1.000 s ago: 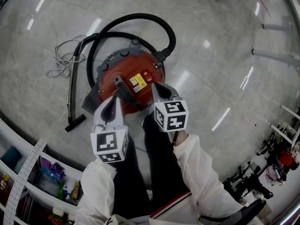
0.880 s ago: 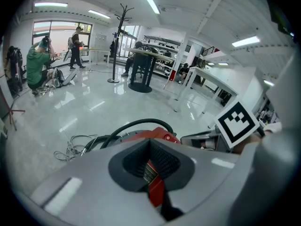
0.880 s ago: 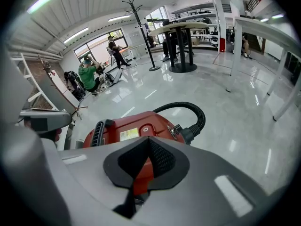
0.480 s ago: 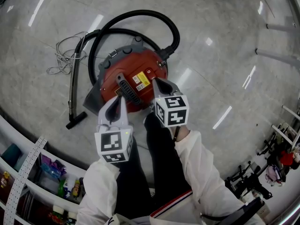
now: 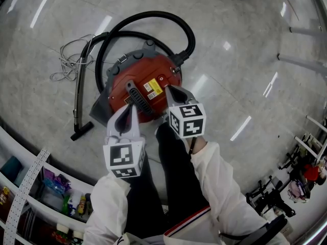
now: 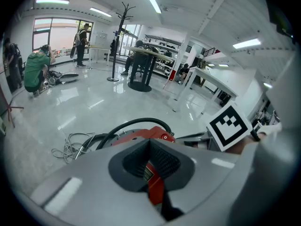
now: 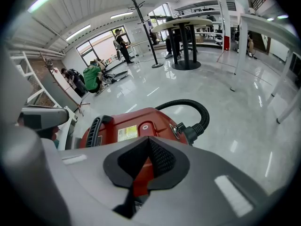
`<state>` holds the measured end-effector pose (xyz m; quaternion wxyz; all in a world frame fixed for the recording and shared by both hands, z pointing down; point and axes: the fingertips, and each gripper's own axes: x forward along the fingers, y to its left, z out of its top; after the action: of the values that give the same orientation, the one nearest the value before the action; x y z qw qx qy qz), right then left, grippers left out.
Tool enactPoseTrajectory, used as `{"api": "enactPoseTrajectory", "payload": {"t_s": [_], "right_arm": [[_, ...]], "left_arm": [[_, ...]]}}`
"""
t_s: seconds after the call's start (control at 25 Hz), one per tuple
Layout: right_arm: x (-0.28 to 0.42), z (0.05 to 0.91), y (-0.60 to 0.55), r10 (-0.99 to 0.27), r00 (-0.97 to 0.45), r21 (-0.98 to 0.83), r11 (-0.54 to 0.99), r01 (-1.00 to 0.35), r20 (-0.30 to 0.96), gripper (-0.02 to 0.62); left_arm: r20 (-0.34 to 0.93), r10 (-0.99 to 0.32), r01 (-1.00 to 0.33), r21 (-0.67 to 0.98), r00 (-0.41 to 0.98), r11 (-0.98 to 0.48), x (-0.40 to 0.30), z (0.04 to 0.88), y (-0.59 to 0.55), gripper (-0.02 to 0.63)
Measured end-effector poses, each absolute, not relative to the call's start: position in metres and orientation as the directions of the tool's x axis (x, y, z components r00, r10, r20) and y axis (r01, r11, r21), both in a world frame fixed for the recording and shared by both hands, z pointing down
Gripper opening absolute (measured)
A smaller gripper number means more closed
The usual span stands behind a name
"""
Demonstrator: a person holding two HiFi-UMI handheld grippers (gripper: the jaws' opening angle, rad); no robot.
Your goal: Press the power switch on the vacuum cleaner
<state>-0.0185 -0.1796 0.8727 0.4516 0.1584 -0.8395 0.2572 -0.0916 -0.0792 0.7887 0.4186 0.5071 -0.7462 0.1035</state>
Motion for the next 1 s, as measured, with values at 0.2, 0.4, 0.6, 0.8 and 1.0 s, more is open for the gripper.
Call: {"api": "enactPoseTrajectory", "payload": {"t_s": [0.2, 0.4, 0.6, 0.8, 1.0], "right_arm": [[-0.0181, 0.8752, -0.1802, -0.023, -0.538, -0.294, 0.816, -0.497, 0.843, 0.002], [-0.0164, 0.8759, -0.1791, -0.019, -0.529, -0.293, 0.816, -0.499, 0.849, 0.003], [-0.0141, 0.8801, -0.1808, -0.020, -0.517, -0.289, 0.811, -0.509, 0.856, 0.002], [-0.0149, 0.8797, -0.1811, -0.026, -0.521, -0.288, 0.808, -0.514, 0.853, 0.002], [-0.0150, 0.8806, -0.1826, -0.026, -0.519, -0.291, 0.803, -0.520, 0.854, 0.002]], "left_arm": [[0.737, -0.663, -0.842, 0.272, -0.130, 0.467, -0.0902, 0.7941, -0.0776, 0.000], [0.737, -0.664, -0.843, 0.274, -0.125, 0.463, -0.0905, 0.7929, -0.0763, 0.000], [0.741, -0.659, -0.840, 0.272, -0.129, 0.470, -0.0920, 0.7967, -0.0754, 0.000], [0.744, -0.657, -0.841, 0.276, -0.119, 0.465, -0.0869, 0.7980, -0.0733, 0.000], [0.738, -0.664, -0.845, 0.274, -0.121, 0.459, -0.0871, 0.7943, -0.0758, 0.000]]}}
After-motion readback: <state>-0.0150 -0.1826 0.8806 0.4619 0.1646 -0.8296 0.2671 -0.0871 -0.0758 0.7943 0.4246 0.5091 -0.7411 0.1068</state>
